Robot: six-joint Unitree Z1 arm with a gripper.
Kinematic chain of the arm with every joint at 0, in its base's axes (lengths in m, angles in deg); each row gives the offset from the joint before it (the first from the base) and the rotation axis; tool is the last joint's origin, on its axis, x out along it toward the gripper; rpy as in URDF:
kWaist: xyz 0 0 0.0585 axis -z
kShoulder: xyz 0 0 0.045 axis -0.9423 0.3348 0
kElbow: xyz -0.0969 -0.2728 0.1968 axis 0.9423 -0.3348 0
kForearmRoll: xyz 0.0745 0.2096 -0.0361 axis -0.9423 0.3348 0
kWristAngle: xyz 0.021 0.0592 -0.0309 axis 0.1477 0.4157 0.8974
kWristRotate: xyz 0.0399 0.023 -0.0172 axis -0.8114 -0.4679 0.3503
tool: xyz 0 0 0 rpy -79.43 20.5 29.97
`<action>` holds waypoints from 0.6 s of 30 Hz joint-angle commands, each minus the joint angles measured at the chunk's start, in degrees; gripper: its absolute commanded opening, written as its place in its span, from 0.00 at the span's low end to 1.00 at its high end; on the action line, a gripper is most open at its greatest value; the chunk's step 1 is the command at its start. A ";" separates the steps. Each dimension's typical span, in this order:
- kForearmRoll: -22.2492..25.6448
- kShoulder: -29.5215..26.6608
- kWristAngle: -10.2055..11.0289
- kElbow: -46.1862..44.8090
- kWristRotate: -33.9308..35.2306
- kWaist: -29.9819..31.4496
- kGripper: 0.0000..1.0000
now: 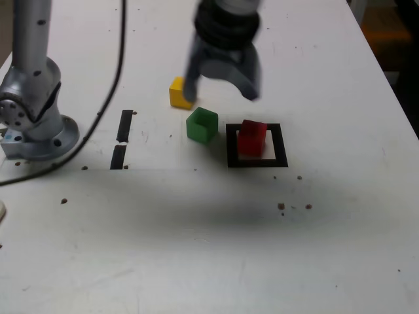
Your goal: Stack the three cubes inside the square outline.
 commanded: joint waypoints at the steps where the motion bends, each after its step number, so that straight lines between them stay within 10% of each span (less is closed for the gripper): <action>1: -0.83 -9.31 0.42 -3.25 -0.90 -1.76 0.99; 18: -11.93 -0.91 0.88 -15.10 -16.56 -13.80 0.95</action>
